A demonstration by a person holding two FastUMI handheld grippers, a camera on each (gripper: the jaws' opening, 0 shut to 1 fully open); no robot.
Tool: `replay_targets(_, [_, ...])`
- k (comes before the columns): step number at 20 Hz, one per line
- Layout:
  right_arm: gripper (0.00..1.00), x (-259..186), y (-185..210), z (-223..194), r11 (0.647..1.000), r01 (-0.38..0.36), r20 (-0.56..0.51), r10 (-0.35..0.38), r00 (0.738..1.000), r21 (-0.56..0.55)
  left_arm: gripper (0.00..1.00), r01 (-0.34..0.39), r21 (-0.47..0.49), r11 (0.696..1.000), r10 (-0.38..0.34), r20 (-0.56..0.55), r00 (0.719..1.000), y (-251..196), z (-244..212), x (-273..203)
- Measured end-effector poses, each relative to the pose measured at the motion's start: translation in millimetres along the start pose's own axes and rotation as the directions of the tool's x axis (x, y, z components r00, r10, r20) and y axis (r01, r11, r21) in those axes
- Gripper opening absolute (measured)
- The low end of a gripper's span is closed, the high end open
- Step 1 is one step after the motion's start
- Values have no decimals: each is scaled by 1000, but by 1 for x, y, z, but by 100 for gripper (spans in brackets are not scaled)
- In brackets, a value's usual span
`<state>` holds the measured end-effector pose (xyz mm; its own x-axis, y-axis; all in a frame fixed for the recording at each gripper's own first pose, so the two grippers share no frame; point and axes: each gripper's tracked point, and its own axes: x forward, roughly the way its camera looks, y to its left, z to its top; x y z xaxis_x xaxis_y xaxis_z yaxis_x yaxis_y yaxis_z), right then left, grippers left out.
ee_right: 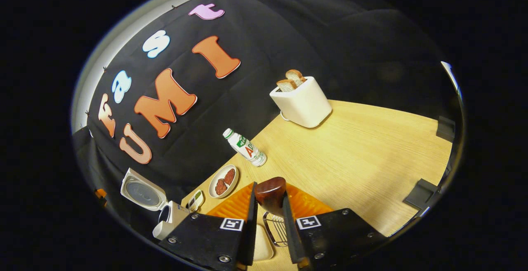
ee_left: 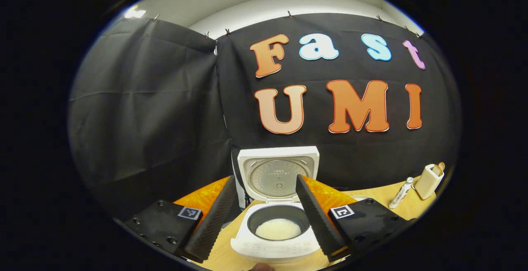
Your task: Close the left gripper, press the button to open the rice cooker; take a wooden spoon from the chopstick holder with the right hand, scoop a spoonful of rice and pour it into the rice cooker, then put the wooden spoon back into the chopstick holder.
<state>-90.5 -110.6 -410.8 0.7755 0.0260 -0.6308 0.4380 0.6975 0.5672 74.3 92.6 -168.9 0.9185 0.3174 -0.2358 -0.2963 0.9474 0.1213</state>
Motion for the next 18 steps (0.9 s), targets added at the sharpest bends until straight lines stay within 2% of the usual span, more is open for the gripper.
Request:
replay_targets(1, [34,-1,-2,1,1000,5,2,-5,1000,-10,94,2,-9,1000,-2,1,1000,2,4,6])
replay_targets(2, [43,-2,-3,4,1000,13,-2,-13,1000,-24,94,2,-14,1000,-2,3,1000,3,8,13])
replay_targets(3, [48,-3,-3,8,999,20,4,-20,1000,-44,94,5,-20,1000,-5,5,1000,4,13,21])
replay_targets(4, [58,-6,-4,13,997,31,10,-31,999,-72,94,7,-20,1000,-7,5,1000,4,17,29])
replay_targets(5, [62,-9,-6,18,993,49,16,-47,999,-105,97,11,-20,1000,-11,9,1000,4,22,37])
replay_targets(6, [71,-12,-8,25,988,65,28,-62,998,-142,94,31,-27,999,-31,0,1000,2,25,47])
replay_targets(8, [79,-22,-8,40,972,97,54,-87,995,-215,97,93,-77,993,-96,-33,995,-10,29,64])
replay_targets(11, [85,-38,-1,72,949,136,114,-108,988,-284,100,104,-75,992,-110,-76,991,-6,36,95])
replay_targets(14, [89,-60,14,103,922,165,188,-104,977,-349,94,128,-75,989,-136,-108,985,-10,41,129])
replay_targets(15, [90,-69,21,112,915,172,212,-98,972,-365,97,138,-95,986,-149,-127,981,-13,38,141])
replay_targets(18, [91,-95,41,135,902,191,283,-82,956,-386,94,134,-165,977,-166,-192,967,-11,28,176])
